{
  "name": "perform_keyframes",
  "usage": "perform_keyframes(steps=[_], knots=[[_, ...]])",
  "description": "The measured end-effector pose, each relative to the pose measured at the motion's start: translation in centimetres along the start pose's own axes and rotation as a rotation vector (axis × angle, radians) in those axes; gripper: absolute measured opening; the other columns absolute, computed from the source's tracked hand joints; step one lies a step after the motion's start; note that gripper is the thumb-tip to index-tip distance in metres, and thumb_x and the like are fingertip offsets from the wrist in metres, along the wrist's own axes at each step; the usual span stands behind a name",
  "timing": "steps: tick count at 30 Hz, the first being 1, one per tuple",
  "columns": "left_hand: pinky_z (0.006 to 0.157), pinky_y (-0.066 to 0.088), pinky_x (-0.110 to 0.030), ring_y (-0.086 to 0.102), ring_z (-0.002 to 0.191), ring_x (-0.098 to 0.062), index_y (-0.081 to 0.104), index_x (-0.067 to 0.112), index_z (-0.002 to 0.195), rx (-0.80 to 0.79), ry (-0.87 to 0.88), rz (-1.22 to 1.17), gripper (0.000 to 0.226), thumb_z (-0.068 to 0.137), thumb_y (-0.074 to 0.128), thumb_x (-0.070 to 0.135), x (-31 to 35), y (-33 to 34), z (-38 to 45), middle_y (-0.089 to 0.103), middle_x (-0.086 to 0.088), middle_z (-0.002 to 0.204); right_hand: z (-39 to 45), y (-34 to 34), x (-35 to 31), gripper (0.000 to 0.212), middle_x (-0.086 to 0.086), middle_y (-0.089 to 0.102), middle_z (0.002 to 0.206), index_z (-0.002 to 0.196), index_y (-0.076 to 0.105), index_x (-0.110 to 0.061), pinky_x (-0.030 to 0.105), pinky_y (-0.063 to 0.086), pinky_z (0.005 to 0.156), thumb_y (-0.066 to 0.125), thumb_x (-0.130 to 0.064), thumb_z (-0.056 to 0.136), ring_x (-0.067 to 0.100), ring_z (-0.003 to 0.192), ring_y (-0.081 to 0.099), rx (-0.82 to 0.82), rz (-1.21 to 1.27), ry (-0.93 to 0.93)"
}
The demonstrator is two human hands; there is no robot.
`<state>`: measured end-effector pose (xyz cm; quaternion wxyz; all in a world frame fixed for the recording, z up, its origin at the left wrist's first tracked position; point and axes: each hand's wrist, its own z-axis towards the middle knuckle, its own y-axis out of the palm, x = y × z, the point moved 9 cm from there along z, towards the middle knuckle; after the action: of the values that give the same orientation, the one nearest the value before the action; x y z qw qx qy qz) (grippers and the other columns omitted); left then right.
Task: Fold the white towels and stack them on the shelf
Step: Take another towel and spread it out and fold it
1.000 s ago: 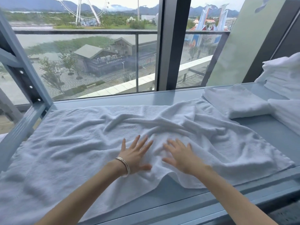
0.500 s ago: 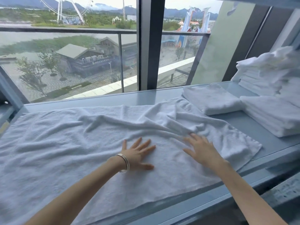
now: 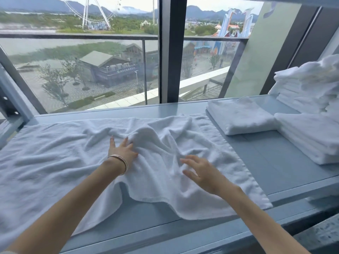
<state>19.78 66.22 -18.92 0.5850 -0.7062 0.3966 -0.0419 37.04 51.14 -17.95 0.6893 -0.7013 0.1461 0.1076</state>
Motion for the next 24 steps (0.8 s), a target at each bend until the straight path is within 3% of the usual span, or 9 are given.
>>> perform_keyframes(steps=[2,5,8,11,14,16,20,22,24], knots=[[0.108,-0.001,-0.065,-0.003,0.146,-0.020,0.034,0.035,0.140,0.186,0.033,-0.035,0.044,0.097,0.039,0.025,2.4,-2.6,-0.9,0.007,0.002,0.158,0.0,-0.4,3.1,0.051,-0.006,0.030,0.148,0.141,0.035,-0.032,0.039,0.031,0.107,0.031,-0.051,0.093,0.024,0.133,0.031,0.045,-0.176,0.097],[0.113,0.004,-0.057,0.004,0.145,-0.013,0.024,0.032,0.145,0.379,0.217,-0.278,0.049,0.098,0.037,0.037,8.5,-6.1,-2.9,0.008,0.007,0.157,-1.2,1.6,6.7,0.054,-0.006,0.010,0.156,0.145,0.018,-0.037,0.049,0.022,0.107,0.026,-0.055,0.095,0.031,0.138,0.014,-0.148,-0.321,0.296],[0.115,0.007,-0.050,0.005,0.145,-0.010,0.015,0.033,0.148,0.339,0.438,-0.462,0.060,0.095,0.034,0.053,14.9,-6.7,-4.3,0.007,0.011,0.157,-2.2,2.2,5.4,0.056,-0.001,0.017,0.153,0.146,0.020,-0.031,0.045,0.028,0.103,0.029,-0.052,0.095,0.033,0.127,0.026,-0.134,-0.372,0.250],[0.115,0.003,-0.054,0.005,0.145,-0.011,0.005,0.029,0.149,0.220,0.471,-0.416,0.079,0.088,0.043,0.060,17.1,-4.4,-3.8,0.004,0.007,0.158,-2.4,2.4,3.0,0.054,0.001,0.035,0.147,0.140,0.036,-0.020,0.033,0.028,0.102,0.027,-0.046,0.094,0.029,0.119,0.040,-0.131,-0.255,0.027],[0.114,-0.005,-0.051,0.001,0.144,-0.008,0.005,0.029,0.149,0.099,0.436,-0.366,0.090,0.081,0.053,0.062,15.0,-1.9,-3.1,0.000,0.011,0.157,-2.0,-0.1,4.0,0.035,0.003,0.054,0.133,0.127,0.057,-0.015,0.027,0.036,0.102,0.041,-0.011,0.096,0.023,0.119,0.051,-0.046,0.036,-0.053],[0.113,-0.006,-0.053,0.000,0.144,-0.006,0.010,0.035,0.148,0.043,0.411,-0.379,0.092,0.076,0.060,0.062,12.6,-1.1,-2.7,0.002,0.015,0.157,-1.6,-1.5,6.2,0.048,-0.003,0.047,0.140,0.129,0.055,-0.022,0.029,0.038,0.102,0.040,0.003,0.091,0.022,0.125,0.045,0.013,-0.079,-0.039],[0.110,-0.005,-0.060,-0.001,0.144,-0.007,0.016,0.039,0.146,-0.050,0.346,-0.310,0.094,0.071,0.070,0.053,8.3,-0.7,-2.5,0.005,0.015,0.156,-0.9,-0.1,7.9,0.066,-0.006,0.037,0.147,0.137,0.045,-0.027,0.032,0.033,0.107,0.040,0.009,0.081,0.018,0.134,0.033,-0.076,-0.273,-0.109],[0.110,-0.003,-0.062,0.000,0.144,-0.007,0.020,0.038,0.145,-0.030,0.321,-0.251,0.089,0.073,0.071,0.047,7.7,-1.2,-3.0,0.007,0.014,0.156,-0.9,0.0,6.5,0.061,0.002,0.053,0.134,0.126,0.057,-0.019,0.030,0.043,0.101,0.050,0.011,0.074,0.022,0.122,0.050,0.020,-0.228,-0.236],[0.113,0.000,-0.058,0.001,0.145,-0.009,0.020,0.035,0.146,0.061,0.325,-0.210,0.080,0.081,0.067,0.038,9.2,-2.3,-4.2,0.006,0.011,0.157,-1.4,0.0,4.6,0.050,0.003,0.068,0.108,0.106,0.069,-0.015,0.026,0.053,0.078,0.066,0.007,0.062,0.023,0.092,0.067,0.119,-0.203,-0.370]])
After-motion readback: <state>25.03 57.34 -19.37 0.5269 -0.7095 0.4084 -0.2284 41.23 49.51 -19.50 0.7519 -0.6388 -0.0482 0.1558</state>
